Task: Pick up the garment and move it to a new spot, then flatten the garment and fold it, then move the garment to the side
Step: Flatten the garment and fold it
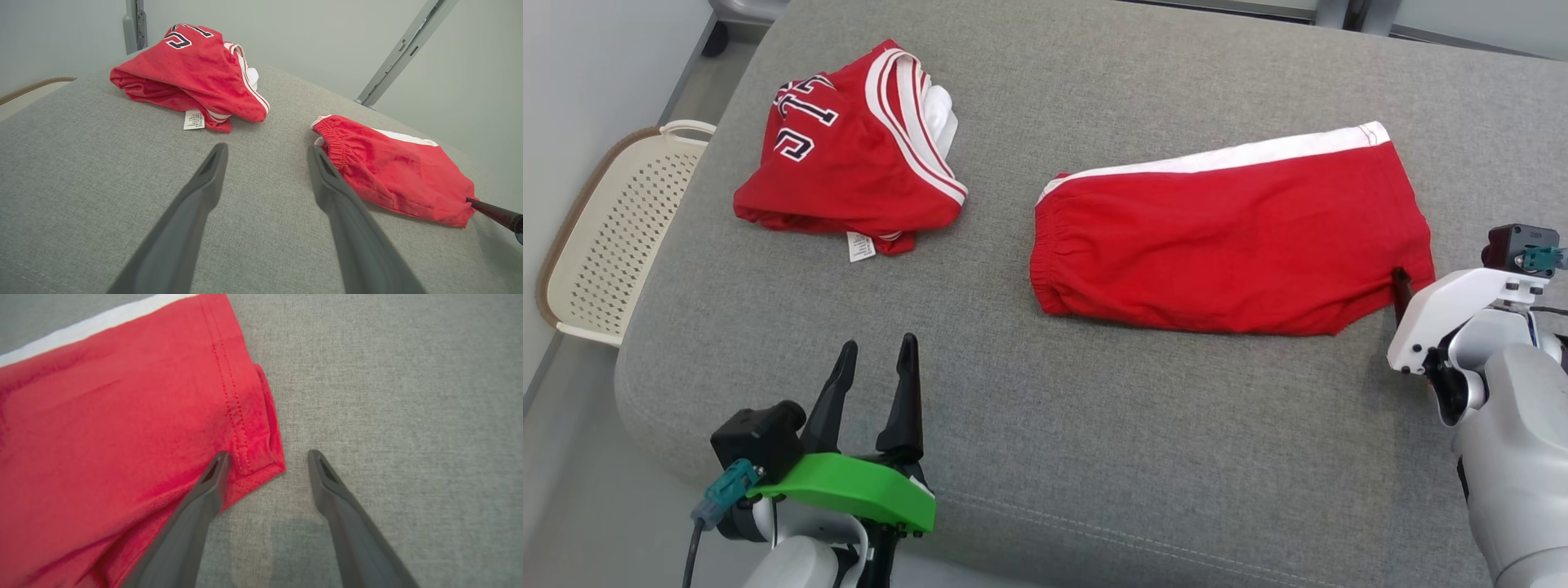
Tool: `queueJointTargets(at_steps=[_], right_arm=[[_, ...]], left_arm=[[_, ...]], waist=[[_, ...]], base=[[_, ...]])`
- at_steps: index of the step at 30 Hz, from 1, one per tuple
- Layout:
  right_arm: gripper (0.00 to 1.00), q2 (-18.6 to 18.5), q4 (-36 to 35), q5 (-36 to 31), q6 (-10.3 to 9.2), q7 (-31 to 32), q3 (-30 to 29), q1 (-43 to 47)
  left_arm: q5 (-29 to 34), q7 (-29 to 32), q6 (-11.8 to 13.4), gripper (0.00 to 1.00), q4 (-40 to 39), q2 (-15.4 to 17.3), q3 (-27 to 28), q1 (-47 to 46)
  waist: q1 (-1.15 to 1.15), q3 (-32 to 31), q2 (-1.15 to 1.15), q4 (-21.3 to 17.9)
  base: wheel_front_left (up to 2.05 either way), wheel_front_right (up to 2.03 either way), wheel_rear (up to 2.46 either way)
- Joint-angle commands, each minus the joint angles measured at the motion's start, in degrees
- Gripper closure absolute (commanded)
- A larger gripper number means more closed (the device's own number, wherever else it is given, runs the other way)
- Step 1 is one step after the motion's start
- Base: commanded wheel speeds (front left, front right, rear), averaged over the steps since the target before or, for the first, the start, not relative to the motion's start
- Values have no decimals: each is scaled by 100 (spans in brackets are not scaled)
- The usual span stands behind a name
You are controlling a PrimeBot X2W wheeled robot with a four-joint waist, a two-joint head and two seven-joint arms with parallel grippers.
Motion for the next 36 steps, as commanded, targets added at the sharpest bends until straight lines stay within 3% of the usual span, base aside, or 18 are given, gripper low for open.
queueJointTargets(at_steps=[1,2,3,4,17,36], right_arm=[[59,19,64,7,-2,-6,-6,-22],[75,23,95,-10,-2,-13,-12,-32],[83,27,132,-23,-2,4,-9,-42],[100,36,159,-33,-2,7,-3,-45],[100,192,-168,241,-4,-39,174,193],[100,446,-2289,475,-4,791,373,1665]], left_arm=[[35,-26,-17,0,13,-13,-10,-97],[39,-28,-18,0,16,-16,-12,-103],[39,-32,-18,0,18,-20,-12,-107],[37,-35,-15,0,22,-20,-15,-109],[1,-21,22,0,72,-19,-67,-10],[-70,29,27,0,71,40,-104,126]], waist=[[0,9,0,10],[0,15,0,16],[0,20,0,21],[0,25,0,24],[0,-164,0,-89],[0,-480,0,-662]], base=[[0,0,0],[0,0,0],[0,0,0],[0,0,0],[0,0,0],[0,0,0]])
